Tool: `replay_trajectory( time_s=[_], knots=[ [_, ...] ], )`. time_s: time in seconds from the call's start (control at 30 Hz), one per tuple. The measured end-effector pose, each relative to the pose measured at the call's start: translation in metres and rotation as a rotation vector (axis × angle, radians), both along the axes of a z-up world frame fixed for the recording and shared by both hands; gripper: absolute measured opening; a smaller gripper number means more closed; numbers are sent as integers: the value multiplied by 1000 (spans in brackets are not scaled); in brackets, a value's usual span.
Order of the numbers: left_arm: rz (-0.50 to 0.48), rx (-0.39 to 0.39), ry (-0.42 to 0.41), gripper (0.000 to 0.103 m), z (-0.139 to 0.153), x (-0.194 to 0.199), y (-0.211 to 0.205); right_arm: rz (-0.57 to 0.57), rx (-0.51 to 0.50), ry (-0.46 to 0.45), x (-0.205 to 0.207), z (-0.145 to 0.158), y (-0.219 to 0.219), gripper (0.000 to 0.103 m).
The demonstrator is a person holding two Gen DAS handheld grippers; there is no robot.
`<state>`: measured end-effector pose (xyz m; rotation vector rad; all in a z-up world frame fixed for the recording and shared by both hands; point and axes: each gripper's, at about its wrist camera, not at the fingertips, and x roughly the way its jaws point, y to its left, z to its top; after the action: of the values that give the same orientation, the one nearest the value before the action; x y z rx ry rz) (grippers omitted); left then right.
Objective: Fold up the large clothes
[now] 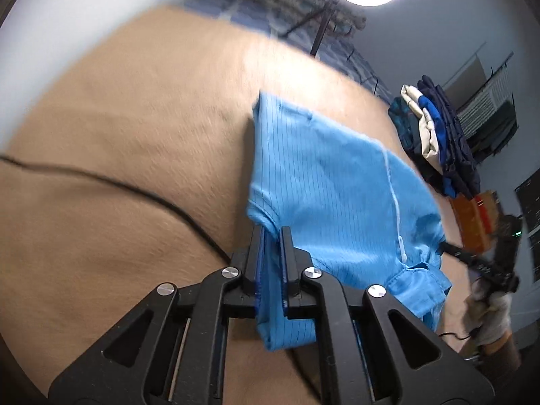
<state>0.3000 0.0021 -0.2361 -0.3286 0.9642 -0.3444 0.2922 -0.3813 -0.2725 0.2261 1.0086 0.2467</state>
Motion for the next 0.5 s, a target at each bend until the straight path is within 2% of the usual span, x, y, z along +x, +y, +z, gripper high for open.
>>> replay_trajectory(
  time_s=[0.07, 0.13, 0.23, 0.4, 0.5],
  knots=[
    [-20, 4, -61, 6, 22, 0, -3, 3, -50, -81, -5, 23, 1, 25],
    [-36, 5, -94, 7, 39, 12, -13, 16, -51, -161, -2, 44, 5, 26],
    [-55, 12, -116, 7, 49, 38, -31, 36, -55, -219, 25, 63, 23, 26],
    [-68, 106, -102, 7, 34, 79, -64, 64, -63, -212, 87, 50, 59, 27],
    [-60, 175, -63, 7, 5, 97, -73, 60, -123, -181, 107, 29, 68, 27]
  ],
)
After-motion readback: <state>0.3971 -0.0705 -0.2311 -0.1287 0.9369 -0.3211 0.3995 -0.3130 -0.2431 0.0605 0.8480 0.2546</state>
